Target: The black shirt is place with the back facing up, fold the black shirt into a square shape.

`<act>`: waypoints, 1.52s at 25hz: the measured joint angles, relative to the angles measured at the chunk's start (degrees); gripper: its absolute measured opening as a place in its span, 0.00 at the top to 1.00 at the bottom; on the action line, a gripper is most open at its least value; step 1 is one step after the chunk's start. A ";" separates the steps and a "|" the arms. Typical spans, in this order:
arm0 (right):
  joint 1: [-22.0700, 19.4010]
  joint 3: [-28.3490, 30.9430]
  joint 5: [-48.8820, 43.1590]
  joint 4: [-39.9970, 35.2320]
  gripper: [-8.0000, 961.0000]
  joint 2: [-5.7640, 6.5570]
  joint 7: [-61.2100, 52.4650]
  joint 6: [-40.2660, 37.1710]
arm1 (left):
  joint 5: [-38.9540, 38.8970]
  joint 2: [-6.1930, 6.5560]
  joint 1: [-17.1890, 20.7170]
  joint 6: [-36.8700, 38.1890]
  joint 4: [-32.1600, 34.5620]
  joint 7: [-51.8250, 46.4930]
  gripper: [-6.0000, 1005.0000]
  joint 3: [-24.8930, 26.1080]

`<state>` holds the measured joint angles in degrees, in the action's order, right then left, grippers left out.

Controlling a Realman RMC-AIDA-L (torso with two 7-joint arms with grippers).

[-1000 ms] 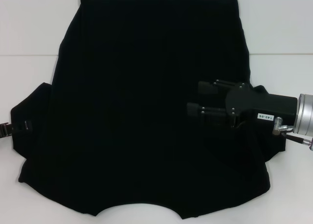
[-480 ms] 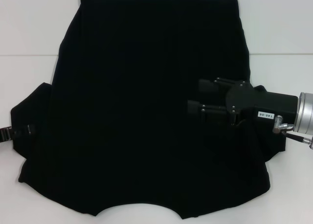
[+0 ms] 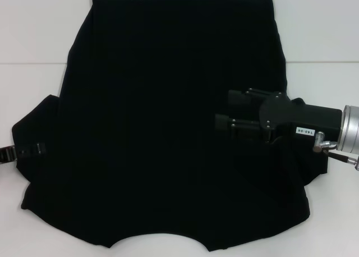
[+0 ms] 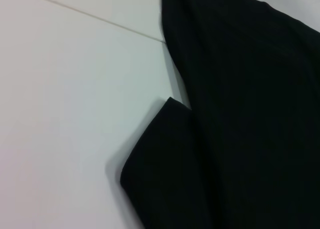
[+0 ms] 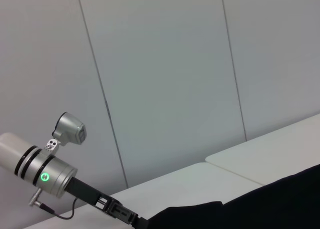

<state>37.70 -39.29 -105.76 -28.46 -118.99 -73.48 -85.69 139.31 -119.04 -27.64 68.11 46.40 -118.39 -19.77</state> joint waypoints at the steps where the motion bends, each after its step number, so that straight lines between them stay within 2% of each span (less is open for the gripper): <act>1: 0.00 0.00 0.00 -0.02 0.19 0.00 0.00 0.00 | 0.00 0.03 -0.07 0.08 0.00 0.00 0.14 -0.02; 11: -0.09 0.00 0.00 -0.07 0.19 0.00 0.00 0.00 | 0.29 0.04 -0.23 -0.96 0.01 0.00 0.15 -1.95; 17: -0.23 0.00 0.24 -0.18 0.19 0.00 0.00 -0.15 | 0.34 0.19 -0.27 -1.22 0.18 -0.03 0.31 -2.16; 27: -0.60 0.00 0.68 -0.19 0.20 0.00 0.21 -0.36 | 0.43 -0.17 -0.39 -3.80 0.02 0.45 0.80 -3.93; 36: -0.62 0.00 0.69 -0.08 0.20 0.00 0.43 -0.14 | 0.43 -0.24 -0.40 -4.38 0.22 0.62 0.99 -4.49; 38: -0.61 0.01 0.68 -0.10 0.20 0.00 0.47 -0.09 | 0.43 -0.17 -0.40 -4.39 0.49 0.67 0.99 -4.36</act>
<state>37.09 -39.28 -105.07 -28.56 -118.99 -73.01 -85.78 139.75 -119.21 -28.04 63.71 46.89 -117.72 -24.14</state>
